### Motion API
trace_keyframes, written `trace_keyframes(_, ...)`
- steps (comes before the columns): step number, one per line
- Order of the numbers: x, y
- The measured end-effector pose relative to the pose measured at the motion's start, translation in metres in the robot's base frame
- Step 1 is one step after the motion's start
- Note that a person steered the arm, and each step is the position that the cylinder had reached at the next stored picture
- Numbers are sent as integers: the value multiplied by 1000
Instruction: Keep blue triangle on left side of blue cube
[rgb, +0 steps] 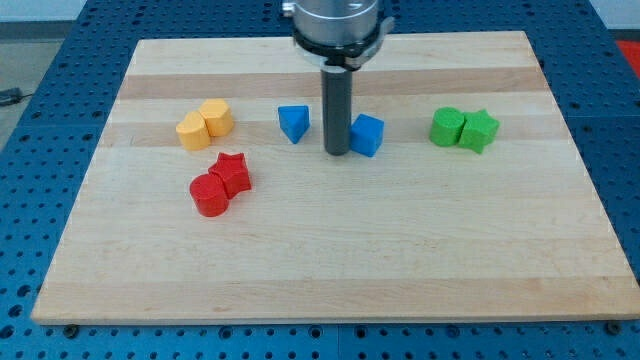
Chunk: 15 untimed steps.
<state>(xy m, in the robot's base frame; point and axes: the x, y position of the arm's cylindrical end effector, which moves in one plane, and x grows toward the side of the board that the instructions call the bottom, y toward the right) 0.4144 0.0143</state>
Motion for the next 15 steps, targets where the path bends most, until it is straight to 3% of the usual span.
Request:
trace_keyframes(3, 11, 41)
trace_keyframes(4, 37, -1)
trace_keyframes(5, 34, -50)
trace_keyframes(7, 17, -112)
trace_keyframes(9, -30, -126)
trace_keyframes(10, -36, -124)
trace_keyframes(13, -36, -32)
trace_keyframes(15, -80, -49)
